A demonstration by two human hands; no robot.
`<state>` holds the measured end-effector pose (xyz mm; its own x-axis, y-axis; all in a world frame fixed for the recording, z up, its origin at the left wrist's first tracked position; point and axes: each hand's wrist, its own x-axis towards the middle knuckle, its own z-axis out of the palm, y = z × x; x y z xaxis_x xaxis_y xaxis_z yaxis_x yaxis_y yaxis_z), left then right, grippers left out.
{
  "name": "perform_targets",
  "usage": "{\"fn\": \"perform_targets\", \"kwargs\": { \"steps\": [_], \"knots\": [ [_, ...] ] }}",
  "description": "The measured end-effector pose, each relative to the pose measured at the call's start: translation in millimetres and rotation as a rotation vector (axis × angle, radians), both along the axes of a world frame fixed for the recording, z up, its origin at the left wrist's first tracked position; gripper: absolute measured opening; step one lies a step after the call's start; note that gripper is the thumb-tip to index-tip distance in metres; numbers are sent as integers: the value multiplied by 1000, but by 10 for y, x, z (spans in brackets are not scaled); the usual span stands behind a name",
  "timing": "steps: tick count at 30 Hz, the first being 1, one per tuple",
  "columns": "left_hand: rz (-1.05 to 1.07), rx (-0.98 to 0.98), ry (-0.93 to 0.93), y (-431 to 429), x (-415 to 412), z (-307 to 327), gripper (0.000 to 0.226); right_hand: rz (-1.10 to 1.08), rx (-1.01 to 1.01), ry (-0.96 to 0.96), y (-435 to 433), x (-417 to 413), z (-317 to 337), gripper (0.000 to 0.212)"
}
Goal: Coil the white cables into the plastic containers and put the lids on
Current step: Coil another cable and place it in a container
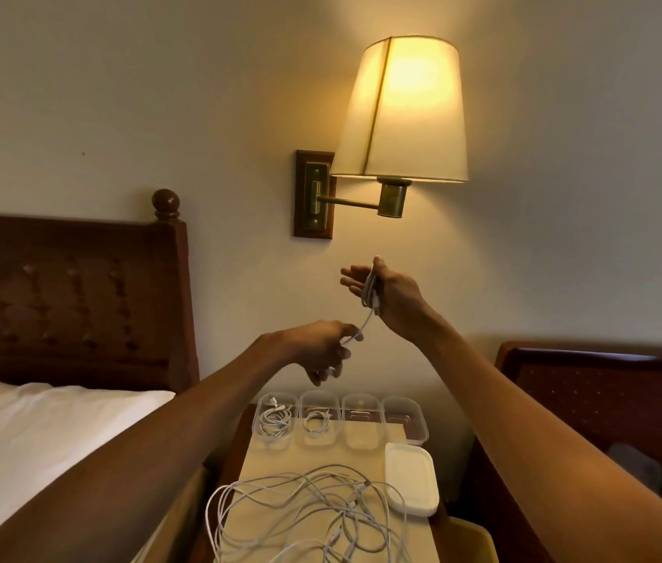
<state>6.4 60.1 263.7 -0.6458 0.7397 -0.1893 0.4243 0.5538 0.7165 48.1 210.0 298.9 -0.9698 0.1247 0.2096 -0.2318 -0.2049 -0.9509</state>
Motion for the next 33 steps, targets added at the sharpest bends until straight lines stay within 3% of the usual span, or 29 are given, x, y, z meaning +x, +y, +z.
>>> {"fn": "perform_targets", "kwargs": {
  "steps": [2,5,10,13,19,28,33],
  "knots": [
    [-69,-83,87,46,109,194,35,-106,310,-25,27,-4,-44,53],
    [-110,-187,250,42,212,543,28,-119,559,-65,66,99,-63,52],
    [-161,-217,113,-79,222,956,30,-63,751,-119,45,205,-18,51],
    [-212,-215,134,-153,160,1088,31,25,801,-141,80,166,-57,57],
    [-105,-221,521,-192,29,1096,15,224,739,-234,91,171,-80,60],
    [-86,72,1251,-253,-185,740,19,326,196,-329,197,249,-137,52],
    [-73,214,1424,-204,-208,558,11,298,61,-301,212,254,-105,54]
  ]
}}
